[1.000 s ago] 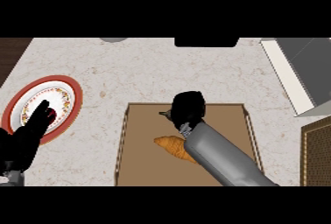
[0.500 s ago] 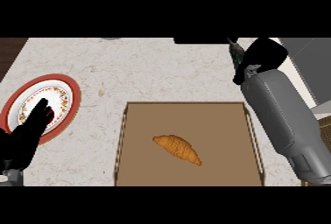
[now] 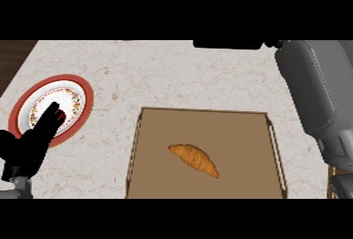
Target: Pick the eggplant from the tray and place it in the tiered shelf
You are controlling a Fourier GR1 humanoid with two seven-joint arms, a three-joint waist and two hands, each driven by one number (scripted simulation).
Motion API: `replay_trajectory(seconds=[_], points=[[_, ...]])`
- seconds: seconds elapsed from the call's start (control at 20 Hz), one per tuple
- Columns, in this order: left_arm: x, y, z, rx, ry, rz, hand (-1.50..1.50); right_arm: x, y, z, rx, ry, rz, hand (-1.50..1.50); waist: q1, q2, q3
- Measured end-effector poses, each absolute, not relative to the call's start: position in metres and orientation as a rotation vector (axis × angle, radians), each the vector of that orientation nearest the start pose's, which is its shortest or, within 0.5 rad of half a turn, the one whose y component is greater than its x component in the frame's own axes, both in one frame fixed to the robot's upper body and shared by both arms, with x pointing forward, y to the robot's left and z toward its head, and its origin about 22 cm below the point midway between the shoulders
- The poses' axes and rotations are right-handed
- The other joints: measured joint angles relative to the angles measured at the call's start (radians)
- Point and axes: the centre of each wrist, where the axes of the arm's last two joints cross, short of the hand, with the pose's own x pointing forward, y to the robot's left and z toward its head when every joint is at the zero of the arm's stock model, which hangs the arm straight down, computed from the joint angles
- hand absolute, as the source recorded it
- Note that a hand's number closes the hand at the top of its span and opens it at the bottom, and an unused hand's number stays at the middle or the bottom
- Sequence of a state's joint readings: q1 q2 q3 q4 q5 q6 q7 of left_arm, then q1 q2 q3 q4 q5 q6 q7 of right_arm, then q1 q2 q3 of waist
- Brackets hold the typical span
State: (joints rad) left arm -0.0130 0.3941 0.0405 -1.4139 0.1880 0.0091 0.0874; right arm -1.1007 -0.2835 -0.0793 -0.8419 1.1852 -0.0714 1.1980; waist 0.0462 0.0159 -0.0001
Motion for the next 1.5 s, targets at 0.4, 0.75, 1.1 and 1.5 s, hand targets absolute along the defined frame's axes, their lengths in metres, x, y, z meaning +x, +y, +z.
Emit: replay_trajectory(seconds=[0.4, 0.75, 1.1, 1.5], points=[[0.241, 0.338, 0.000, 0.223, -1.344, -0.082, 0.00, 0.449, -0.167, 0.275, -1.566, -0.918, -0.037, 1.50, -0.004, -0.008, -0.002], [0.240, 0.340, 0.000, 0.227, -1.341, -0.084, 0.00, 0.452, -0.166, 0.317, -1.694, -0.956, -0.137, 1.50, -0.003, -0.006, -0.002], [0.241, 0.347, 0.003, 0.238, -1.344, -0.077, 0.00, 0.456, -0.186, 0.350, -1.810, -0.840, -0.152, 1.50, -0.006, -0.006, -0.002], [0.243, 0.340, 0.001, 0.231, -1.348, -0.070, 0.00, 0.459, -0.225, 0.364, -1.834, -0.710, -0.148, 1.50, -0.010, -0.004, -0.001]])
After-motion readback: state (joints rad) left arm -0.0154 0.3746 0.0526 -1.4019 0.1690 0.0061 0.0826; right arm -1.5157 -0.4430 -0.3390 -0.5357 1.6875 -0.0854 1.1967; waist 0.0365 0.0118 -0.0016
